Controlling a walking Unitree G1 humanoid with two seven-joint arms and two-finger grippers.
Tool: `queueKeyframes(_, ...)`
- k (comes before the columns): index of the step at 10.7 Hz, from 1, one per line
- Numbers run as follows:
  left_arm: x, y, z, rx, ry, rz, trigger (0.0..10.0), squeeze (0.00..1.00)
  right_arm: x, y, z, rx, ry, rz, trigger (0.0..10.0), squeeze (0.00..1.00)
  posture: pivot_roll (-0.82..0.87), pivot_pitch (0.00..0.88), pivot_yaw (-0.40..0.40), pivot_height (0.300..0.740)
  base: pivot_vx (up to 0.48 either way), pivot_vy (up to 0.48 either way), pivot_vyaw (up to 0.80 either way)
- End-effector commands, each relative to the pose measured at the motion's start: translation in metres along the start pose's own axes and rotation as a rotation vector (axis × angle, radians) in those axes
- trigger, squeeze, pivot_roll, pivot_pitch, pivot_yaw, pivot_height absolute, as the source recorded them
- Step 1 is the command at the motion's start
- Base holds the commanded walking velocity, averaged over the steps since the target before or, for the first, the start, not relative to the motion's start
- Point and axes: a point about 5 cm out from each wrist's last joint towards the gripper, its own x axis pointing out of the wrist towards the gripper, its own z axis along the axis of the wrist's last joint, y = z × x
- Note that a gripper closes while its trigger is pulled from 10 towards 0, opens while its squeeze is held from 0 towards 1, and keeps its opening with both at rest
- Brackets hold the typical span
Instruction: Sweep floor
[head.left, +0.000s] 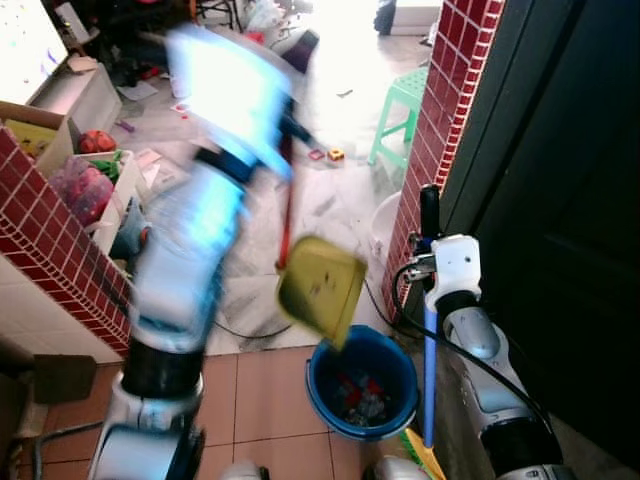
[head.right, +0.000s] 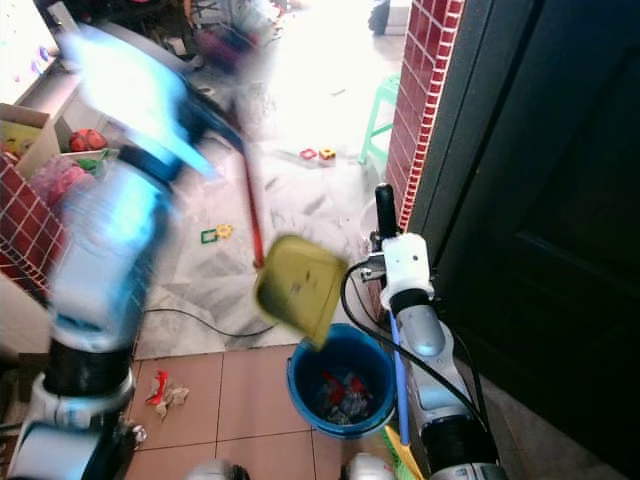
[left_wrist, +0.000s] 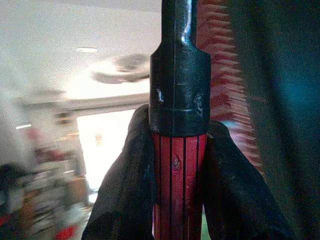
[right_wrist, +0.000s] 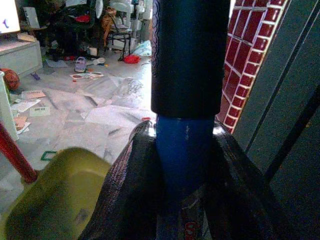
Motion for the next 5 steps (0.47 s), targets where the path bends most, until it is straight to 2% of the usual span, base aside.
queueKeyframes(1,0.003,0.026,0.021,0.113,-0.098,0.126,10.0,0.0,0.002,0.003,0.005,-0.021,-0.031,0.023,10.0,0.0,-0.11,0.0,0.058,0.74,0.0,0.0,0.0)
queueKeyframes(2,0.0,0.038,0.019,0.202,-0.075,0.191,10.0,0.0,0.002,0.003,0.004,-0.017,-0.024,0.031,10.0,0.0,-0.11,0.0,0.058,0.74,0.0,0.0,0.0)
queueKeyframes(3,-0.018,0.055,-0.002,0.307,0.045,0.28,10.0,0.0,0.001,0.012,-0.003,0.009,0.017,0.117,10.0,0.0,-0.11,0.0,0.057,0.74,0.0,0.0,0.0)
queueKeyframes(5,-0.048,0.056,-0.034,0.373,0.178,0.29,10.0,0.0,-0.002,0.023,-0.007,0.044,0.05,0.22,10.0,0.0,-0.11,0.0,0.054,0.74,0.0,0.0,0.0)
